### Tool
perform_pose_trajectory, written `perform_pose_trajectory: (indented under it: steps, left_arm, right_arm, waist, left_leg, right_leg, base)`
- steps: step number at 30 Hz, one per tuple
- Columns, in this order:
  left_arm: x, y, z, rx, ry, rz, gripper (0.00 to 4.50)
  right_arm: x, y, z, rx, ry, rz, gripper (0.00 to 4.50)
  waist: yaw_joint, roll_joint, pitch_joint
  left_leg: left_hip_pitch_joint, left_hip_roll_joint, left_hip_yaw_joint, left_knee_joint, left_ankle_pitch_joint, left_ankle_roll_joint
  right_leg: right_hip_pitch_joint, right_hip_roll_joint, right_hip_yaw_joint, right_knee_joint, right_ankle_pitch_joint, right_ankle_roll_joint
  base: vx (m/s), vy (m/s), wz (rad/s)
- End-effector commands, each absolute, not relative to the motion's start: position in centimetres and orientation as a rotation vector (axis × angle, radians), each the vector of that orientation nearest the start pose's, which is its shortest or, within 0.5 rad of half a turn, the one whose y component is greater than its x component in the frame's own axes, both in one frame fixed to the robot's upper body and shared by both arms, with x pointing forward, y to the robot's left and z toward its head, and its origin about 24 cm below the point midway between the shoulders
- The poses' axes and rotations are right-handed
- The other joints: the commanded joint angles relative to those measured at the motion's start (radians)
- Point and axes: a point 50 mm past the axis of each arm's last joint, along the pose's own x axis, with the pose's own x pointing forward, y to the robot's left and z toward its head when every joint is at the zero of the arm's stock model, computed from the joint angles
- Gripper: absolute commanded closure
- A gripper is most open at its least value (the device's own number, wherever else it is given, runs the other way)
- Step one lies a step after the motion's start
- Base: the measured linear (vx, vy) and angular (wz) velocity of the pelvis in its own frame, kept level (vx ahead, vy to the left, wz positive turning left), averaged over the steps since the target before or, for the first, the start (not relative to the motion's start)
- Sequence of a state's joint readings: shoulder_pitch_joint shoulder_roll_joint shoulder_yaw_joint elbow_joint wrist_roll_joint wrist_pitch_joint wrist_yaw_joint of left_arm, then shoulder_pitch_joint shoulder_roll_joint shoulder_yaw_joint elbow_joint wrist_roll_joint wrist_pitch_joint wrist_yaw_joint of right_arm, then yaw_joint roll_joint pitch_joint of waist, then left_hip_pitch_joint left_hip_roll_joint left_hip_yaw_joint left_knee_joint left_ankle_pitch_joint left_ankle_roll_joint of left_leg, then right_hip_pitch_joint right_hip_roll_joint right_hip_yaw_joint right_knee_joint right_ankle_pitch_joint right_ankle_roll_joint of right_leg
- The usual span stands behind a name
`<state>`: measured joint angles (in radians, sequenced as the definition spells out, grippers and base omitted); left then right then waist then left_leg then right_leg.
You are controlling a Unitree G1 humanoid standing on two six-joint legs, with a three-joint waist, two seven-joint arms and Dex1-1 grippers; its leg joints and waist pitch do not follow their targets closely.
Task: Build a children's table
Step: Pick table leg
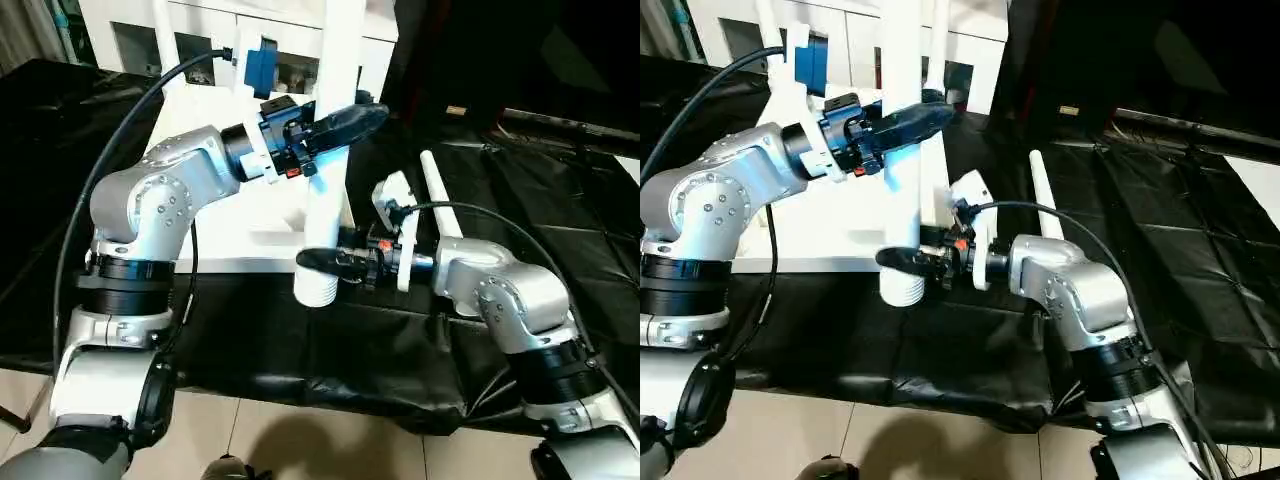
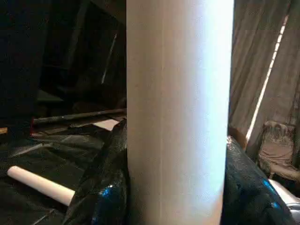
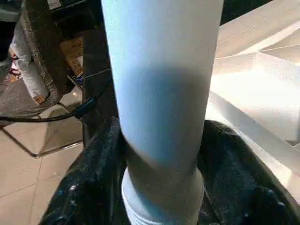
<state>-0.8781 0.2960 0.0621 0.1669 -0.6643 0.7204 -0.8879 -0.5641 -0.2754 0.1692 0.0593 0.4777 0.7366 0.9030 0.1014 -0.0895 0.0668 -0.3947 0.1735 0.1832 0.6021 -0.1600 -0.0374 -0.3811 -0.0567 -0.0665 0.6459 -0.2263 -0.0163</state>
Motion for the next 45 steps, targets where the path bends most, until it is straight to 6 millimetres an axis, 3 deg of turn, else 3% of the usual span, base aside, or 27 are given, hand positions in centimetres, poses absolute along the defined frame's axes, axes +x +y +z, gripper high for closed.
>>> perform_pose_trajectory:
  steps: [1, 3, 13, 14, 16, 23, 40, 45]
  left_arm:
    - [32.8, 9.6, 24.9, -0.262, -0.137, -1.336, 2.75]
    - [32.8, 9.6, 24.9, -0.271, -0.14, -1.335, 2.75]
    - [32.8, 9.6, 24.8, -0.305, -0.146, -1.333, 2.75]
    - [32.7, 9.6, 24.8, -0.305, -0.145, -1.338, 2.75]
    - [32.7, 9.6, 24.8, -0.302, -0.143, -1.344, 2.75]
    - [32.0, 9.6, 24.3, -0.261, -0.114, -1.42, 2.75]
    - [31.9, 9.7, 24.5, -0.252, -0.113, -1.44, 2.75]
    - [32.1, 9.8, 24.5, -0.248, -0.111, -1.423, 2.75]
  right_arm:
    - [30.0, -8.6, 12.4, 0.159, 0.314, 1.261, 2.29]
    - [30.0, -8.6, 12.4, 0.165, 0.311, 1.265, 2.54]
    - [30.5, -8.5, 12.7, 0.15, 0.27, 1.239, 2.64]
    - [30.7, -8.4, 12.7, 0.207, 0.275, 1.235, 1.94]
    - [30.6, -8.3, 12.9, 0.247, 0.284, 1.256, 1.94]
    - [30.3, -8.2, 12.9, 0.196, 0.316, 1.296, 1.32]
    - [29.7, -7.9, 13.4, 0.174, 0.292, 1.413, 1.3]
    - [29.6, -7.9, 13.4, 0.171, 0.274, 1.432, 1.3]
  waist:
    - [0.0, 0.014, -0.074]
    - [0.0, 0.014, -0.074]
    - [0.0, 0.006, -0.074]
    - [0.0, 0.005, -0.074]
    - [-0.001, 0.006, -0.074]
    - [0.001, 0.004, -0.073]
    - [0.002, 0.009, -0.074]
    - [0.003, 0.005, -0.075]
  left_leg:
    - [0.034, 0.065, -0.023, -0.066, -0.115, -0.04]
    - [0.033, 0.066, -0.023, -0.066, -0.116, -0.041]
    - [0.031, 0.064, -0.021, -0.065, -0.098, -0.03]
    - [0.031, 0.064, -0.021, -0.064, -0.1, -0.031]
    - [0.031, 0.064, -0.021, -0.065, -0.105, -0.03]
    - [0.032, 0.064, -0.02, -0.065, -0.101, -0.033]
    - [0.032, 0.065, -0.022, -0.065, -0.11, -0.039]
    - [0.032, 0.065, -0.022, -0.064, -0.101, -0.033]
  right_leg:
    - [0.046, -0.098, 0.058, -0.07, -0.009, -0.207]
    - [0.046, -0.098, 0.058, -0.07, -0.01, -0.208]
    - [0.046, -0.098, 0.058, -0.07, -0.014, -0.202]
    - [0.046, -0.101, 0.058, -0.071, -0.022, -0.203]
    - [0.045, -0.1, 0.058, -0.071, -0.035, -0.203]
    - [0.045, -0.099, 0.058, -0.071, -0.033, -0.199]
    - [0.046, -0.099, 0.057, -0.07, -0.032, -0.198]
    - [0.047, -0.099, 0.057, -0.068, -0.011, -0.206]
  base:
    - [0.0, 0.0, 0.0]
    - [0.0, 0.0, 0.0]
    - [0.0, 0.0, 0.0]
    - [0.0, 0.0, 0.0]
    - [0.0, 0.0, 0.0]
    - [0.0, 0.0, 0.0]
    - [0.0, 0.0, 0.0]
    - [0.0, 0.0, 0.0]
